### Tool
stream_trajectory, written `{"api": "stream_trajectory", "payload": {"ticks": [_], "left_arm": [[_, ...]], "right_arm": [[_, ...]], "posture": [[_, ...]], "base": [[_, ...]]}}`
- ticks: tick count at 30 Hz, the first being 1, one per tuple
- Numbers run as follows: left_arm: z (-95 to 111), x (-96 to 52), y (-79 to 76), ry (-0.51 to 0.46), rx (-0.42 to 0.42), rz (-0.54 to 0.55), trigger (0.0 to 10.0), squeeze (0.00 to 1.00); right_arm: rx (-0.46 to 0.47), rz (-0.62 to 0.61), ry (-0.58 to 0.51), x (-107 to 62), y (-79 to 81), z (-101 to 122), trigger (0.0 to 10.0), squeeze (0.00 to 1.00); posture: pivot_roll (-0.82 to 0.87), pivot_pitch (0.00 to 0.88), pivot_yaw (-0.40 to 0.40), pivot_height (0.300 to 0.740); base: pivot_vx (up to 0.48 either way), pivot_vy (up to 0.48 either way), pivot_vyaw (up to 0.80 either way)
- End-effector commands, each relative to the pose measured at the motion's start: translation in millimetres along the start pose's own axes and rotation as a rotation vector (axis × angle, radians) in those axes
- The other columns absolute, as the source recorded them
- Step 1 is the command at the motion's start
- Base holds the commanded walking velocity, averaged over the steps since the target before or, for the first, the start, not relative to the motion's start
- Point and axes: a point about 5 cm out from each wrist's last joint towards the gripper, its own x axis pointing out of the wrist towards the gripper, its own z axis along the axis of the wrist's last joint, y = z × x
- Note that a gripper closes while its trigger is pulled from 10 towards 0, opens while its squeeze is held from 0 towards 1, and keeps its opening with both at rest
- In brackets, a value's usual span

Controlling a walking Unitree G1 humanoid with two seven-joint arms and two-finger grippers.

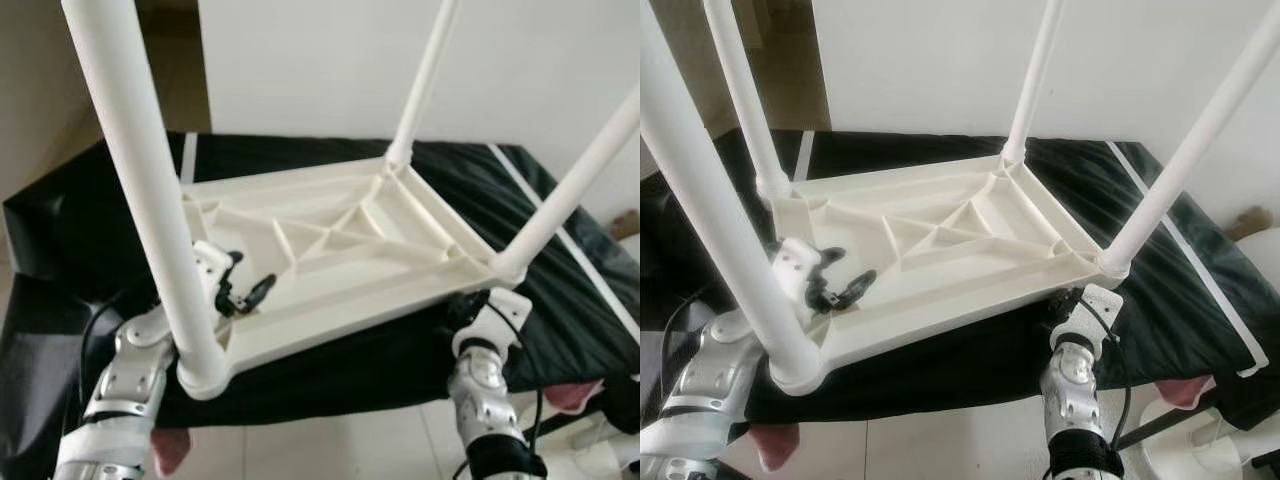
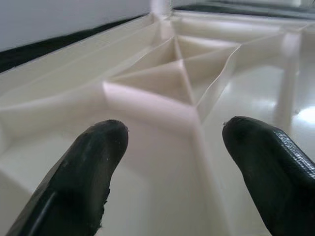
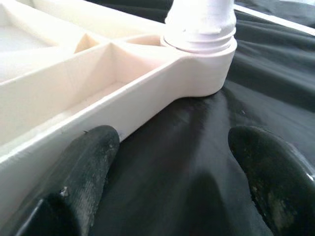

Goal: Building children table

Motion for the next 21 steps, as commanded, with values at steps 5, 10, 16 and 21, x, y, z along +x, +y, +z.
{"api": "stream_trajectory", "payload": {"ticks": [5,10,16,21], "left_arm": [[9.2,11.4,-26.6,-0.027,-0.008,-0.065,10.0,0.0],[18.9,19.8,-44.9,-0.065,-0.041,-0.086,10.0,0.0],[34.3,36.1,-70.5,-0.121,-0.093,-0.08,10.0,0.0],[40.6,44.5,-78.4,-0.13,-0.075,-0.084,10.0,0.0]], "right_arm": [[-0.087,0.14,-0.007,15.4,8.6,8.2,10.0,0.0],[-0.098,0.249,-0.009,28.0,19.0,20.2,10.0,0.0],[-0.143,0.332,-0.021,42.0,30.3,35.6,10.0,0.0],[-0.161,0.326,-0.025,45.9,34.1,40.0,10.0,0.0]], "posture": [[0.15,0.0,-0.099,0.74],[0.16,0.0,-0.104,0.74],[0.16,0.0,-0.108,0.74],[0.17,0.0,-0.122,0.74]], "base": [[0.0,0.0,0.0],[0.0,0.0,0.0],[0.0,0.0,0.0],[0.0,0.0,0.0]]}}
